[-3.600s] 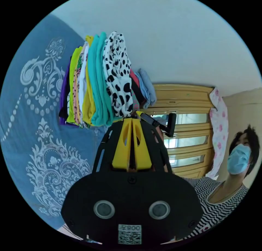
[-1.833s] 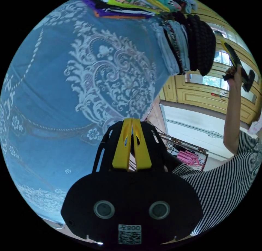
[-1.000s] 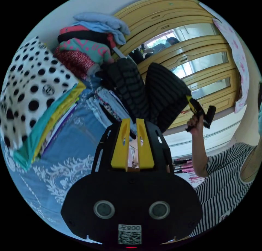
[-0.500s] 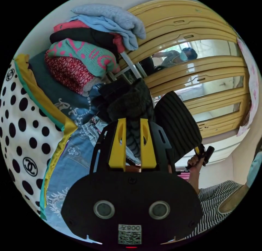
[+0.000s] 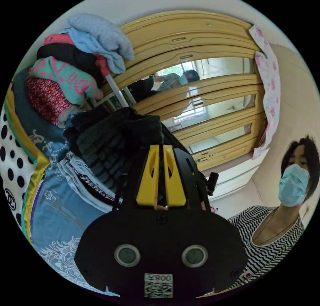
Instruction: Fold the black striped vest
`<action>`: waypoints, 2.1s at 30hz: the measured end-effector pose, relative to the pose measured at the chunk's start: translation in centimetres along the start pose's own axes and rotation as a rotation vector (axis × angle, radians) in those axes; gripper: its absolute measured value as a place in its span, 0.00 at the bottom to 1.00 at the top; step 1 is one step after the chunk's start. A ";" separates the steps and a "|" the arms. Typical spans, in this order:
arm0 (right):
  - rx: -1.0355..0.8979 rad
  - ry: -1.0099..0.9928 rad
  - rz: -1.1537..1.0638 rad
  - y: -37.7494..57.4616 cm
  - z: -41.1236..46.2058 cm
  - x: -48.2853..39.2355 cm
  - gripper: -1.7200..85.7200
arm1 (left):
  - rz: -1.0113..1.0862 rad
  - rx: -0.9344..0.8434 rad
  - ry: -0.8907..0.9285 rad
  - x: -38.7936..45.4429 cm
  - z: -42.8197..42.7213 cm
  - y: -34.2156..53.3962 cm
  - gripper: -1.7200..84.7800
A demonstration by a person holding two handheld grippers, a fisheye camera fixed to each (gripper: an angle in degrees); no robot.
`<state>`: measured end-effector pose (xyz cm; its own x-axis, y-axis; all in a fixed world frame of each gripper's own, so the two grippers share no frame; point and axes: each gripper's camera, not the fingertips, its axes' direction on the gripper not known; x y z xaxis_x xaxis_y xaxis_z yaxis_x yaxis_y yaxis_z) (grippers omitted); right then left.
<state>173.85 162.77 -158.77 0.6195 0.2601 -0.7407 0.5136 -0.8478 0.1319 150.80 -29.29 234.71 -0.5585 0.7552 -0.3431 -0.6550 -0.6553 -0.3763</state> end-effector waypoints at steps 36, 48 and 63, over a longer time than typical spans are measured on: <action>-0.121 0.317 -0.389 -17.5 17.7 -9.8 0.09 | 0.182 -0.078 -0.036 1.6 8.4 -17.0 0.05; -0.082 0.244 -0.295 -27.0 17.2 -5.8 0.06 | -0.221 0.033 -0.249 -11.4 1.6 -17.9 0.15; -0.072 0.201 -0.287 -41.5 14.8 -3.8 0.06 | -0.160 0.076 -0.011 -2.3 -6.0 -22.6 0.05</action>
<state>141.39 190.10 -171.19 0.5448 0.5749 -0.6104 0.7197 -0.6942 -0.0115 169.95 -16.27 238.82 -0.4492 0.8501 -0.2749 -0.7723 -0.5242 -0.3589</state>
